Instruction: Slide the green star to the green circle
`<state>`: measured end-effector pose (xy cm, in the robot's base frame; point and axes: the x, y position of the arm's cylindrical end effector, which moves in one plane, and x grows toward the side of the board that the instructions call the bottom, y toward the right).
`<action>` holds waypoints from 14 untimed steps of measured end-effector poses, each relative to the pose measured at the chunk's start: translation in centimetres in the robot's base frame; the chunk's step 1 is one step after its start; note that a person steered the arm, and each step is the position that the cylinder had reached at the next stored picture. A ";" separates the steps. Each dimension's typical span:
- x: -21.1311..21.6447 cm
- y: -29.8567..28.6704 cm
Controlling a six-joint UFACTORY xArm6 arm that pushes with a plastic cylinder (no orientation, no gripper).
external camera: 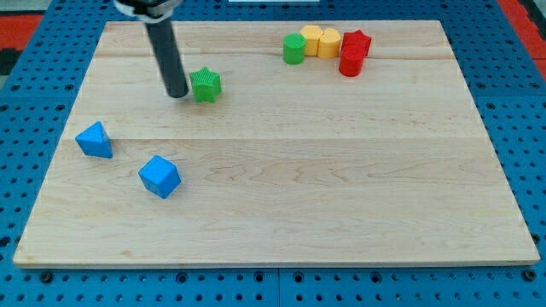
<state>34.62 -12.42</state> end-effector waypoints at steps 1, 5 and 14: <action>-1.5 5.1; 2.1 8.3; -1.6 12.2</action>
